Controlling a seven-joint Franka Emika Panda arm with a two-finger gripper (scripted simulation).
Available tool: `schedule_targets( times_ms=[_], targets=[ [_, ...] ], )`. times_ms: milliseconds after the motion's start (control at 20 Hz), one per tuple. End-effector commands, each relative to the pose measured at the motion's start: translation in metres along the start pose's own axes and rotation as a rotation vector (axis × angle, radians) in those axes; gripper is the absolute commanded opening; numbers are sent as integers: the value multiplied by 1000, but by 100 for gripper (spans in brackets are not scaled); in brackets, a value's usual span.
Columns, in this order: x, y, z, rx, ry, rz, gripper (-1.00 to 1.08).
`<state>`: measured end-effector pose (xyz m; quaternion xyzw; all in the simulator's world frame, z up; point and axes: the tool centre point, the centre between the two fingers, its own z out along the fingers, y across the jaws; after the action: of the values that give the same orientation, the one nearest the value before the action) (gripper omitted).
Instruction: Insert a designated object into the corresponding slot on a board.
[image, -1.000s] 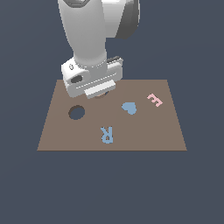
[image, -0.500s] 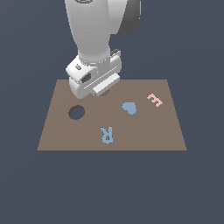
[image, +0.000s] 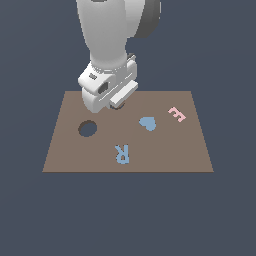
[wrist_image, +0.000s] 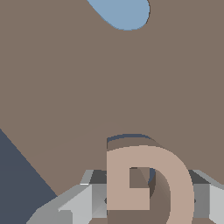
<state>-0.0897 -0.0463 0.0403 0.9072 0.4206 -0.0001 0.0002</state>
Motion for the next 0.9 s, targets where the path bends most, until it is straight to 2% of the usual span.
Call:
schedule_targets(
  times_ms=[0, 400, 450, 850],
  targets=[
    [0, 0, 0, 0, 0, -8, -100],
    [0, 0, 10, 0, 0, -8, -100],
    [0, 0, 10, 0, 0, -8, 100],
    [0, 0, 10, 0, 0, -8, 100]
  ],
)
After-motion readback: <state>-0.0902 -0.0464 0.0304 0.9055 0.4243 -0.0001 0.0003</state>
